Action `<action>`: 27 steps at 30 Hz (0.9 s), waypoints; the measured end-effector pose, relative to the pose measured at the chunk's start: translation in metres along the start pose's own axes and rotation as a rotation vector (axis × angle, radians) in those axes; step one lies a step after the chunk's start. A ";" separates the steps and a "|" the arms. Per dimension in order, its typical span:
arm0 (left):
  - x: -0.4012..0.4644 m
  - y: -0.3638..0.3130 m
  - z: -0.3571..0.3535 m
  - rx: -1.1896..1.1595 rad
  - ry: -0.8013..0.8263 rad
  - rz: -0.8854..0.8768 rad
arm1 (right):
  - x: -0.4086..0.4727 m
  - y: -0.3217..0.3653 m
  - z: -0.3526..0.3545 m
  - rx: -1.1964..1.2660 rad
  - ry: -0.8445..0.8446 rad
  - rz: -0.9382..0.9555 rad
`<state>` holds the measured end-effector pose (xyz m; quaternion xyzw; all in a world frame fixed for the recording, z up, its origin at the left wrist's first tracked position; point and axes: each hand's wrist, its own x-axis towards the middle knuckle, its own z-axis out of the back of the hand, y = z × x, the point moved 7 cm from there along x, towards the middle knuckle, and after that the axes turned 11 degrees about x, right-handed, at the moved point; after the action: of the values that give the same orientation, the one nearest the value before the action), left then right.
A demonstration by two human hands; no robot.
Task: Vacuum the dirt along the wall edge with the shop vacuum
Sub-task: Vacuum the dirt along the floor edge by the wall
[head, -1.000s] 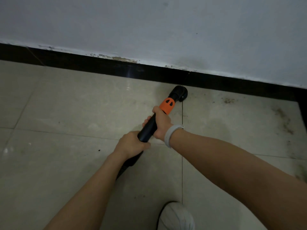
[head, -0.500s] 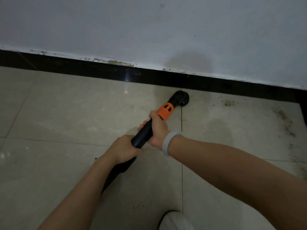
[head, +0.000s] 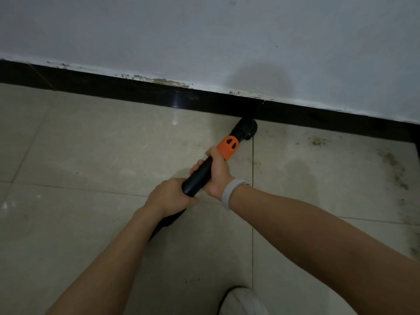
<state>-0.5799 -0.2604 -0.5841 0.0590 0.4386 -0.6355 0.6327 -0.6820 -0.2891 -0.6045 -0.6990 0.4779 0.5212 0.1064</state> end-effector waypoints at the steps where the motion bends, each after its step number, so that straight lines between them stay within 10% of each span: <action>1: 0.002 -0.004 0.002 0.036 -0.010 -0.007 | 0.002 0.003 0.000 0.018 0.017 0.002; 27: -0.084 0.139 0.074 -0.137 -0.561 0.537 | 0.003 -0.157 -0.160 -0.490 0.422 -0.409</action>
<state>-0.4090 -0.2181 -0.5534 -0.0466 0.2590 -0.4080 0.8742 -0.4597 -0.3129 -0.5924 -0.8767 0.2010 0.4325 -0.0628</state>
